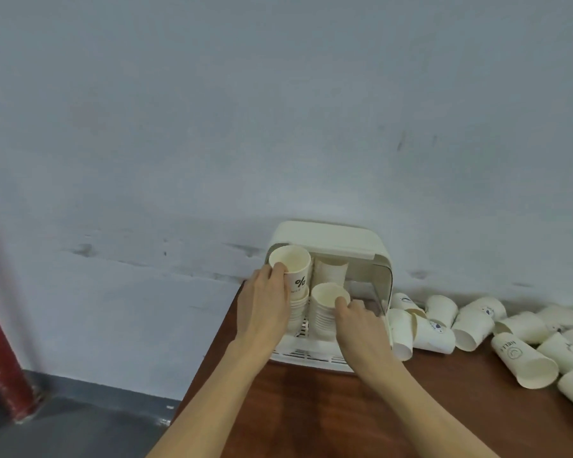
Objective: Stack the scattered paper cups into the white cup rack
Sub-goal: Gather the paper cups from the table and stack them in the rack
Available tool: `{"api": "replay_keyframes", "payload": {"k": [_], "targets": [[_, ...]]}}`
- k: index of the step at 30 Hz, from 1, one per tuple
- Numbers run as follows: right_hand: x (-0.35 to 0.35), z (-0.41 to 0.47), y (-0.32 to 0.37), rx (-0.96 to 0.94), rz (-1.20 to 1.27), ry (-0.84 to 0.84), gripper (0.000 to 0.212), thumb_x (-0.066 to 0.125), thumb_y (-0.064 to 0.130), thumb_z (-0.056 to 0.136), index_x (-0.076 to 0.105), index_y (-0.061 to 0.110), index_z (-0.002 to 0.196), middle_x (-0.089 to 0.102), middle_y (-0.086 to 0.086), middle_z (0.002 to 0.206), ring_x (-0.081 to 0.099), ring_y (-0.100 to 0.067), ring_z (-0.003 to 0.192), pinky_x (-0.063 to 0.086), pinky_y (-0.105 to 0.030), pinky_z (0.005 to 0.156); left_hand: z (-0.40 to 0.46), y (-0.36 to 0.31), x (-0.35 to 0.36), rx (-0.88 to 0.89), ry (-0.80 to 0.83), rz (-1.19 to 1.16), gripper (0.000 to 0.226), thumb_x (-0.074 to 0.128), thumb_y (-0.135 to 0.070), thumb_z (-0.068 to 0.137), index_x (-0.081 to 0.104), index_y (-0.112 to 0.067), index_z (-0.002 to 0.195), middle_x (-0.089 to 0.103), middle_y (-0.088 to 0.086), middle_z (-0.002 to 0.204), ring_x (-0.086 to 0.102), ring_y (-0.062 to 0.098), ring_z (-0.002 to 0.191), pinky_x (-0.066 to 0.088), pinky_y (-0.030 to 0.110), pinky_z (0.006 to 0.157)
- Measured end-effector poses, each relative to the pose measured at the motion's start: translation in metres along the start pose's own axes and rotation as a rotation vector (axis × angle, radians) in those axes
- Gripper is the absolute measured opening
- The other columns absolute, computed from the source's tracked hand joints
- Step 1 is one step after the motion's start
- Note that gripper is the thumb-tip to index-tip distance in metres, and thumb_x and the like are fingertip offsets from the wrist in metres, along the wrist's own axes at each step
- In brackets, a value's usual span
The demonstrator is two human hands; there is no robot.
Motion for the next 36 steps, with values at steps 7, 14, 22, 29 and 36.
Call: {"api": "replay_keyframes", "payload": {"k": [7, 14, 22, 29, 36], "targets": [[0.003, -0.009, 0.005, 0.080, 0.187, 0.023, 0.045, 0.039, 0.003, 0.086, 0.034, 0.012, 0.130, 0.059, -0.009, 0.111, 0.058, -0.030, 0.099, 0.035, -0.034, 0.063, -0.002, 0.003, 0.020, 0.052, 0.147, 0.139, 0.030, 0.041, -0.010, 0.095, 0.057, -0.014, 0.120, 0.060, 0.004, 0.111, 0.054, 0.024, 0.100, 0.044, 0.033, 0.077], [0.018, -0.012, -0.018, 0.394, 0.642, -0.035, 0.067, 0.056, 0.018, 0.077, 0.026, 0.007, 0.136, 0.050, -0.014, 0.129, 0.047, -0.032, 0.120, 0.041, -0.038, 0.093, -0.010, 0.014, 0.044, 0.028, 0.286, 0.189, 0.033, 0.035, -0.025, 0.098, 0.055, -0.014, 0.123, 0.050, 0.007, 0.119, 0.048, 0.023, 0.107, 0.045, 0.034, 0.085], [0.046, 0.008, -0.020, 0.387, 0.891, 0.031, 0.066, 0.080, 0.030, 0.056, 0.046, 0.010, 0.109, 0.054, 0.010, 0.093, 0.059, -0.011, 0.091, 0.037, -0.011, 0.056, -0.013, 0.024, 0.072, -0.206, 0.352, -0.245, 0.106, 0.067, -0.039, 0.080, -0.009, -0.014, 0.149, 0.033, 0.019, 0.139, 0.042, 0.034, 0.124, 0.042, 0.040, 0.099], [0.045, 0.006, -0.064, 0.506, 0.852, -0.114, 0.066, 0.072, 0.039, 0.058, 0.045, 0.018, 0.114, 0.059, -0.002, 0.111, 0.058, -0.024, 0.102, 0.048, -0.032, 0.078, -0.010, 0.028, 0.092, -0.410, 0.240, -0.428, 0.109, 0.077, -0.030, 0.064, 0.007, -0.017, 0.147, 0.032, 0.011, 0.147, 0.045, 0.032, 0.126, 0.047, 0.043, 0.094], [0.060, 0.024, -0.082, 0.531, 0.788, -0.038, 0.058, 0.067, 0.036, 0.072, 0.042, 0.012, 0.118, 0.058, -0.009, 0.117, 0.059, -0.030, 0.102, 0.049, -0.035, 0.077, -0.016, -0.007, 0.105, -0.353, 0.132, -0.602, 0.098, 0.080, -0.032, 0.063, 0.020, -0.030, 0.140, 0.051, -0.011, 0.121, 0.052, 0.012, 0.107, 0.046, 0.033, 0.083]]}}
Point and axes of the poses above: each hand's wrist, its own z-axis towards the middle knuckle, its own x-axis out of the palm, y = z × x, the point moved 8 cm from there along z, towards the middle knuckle
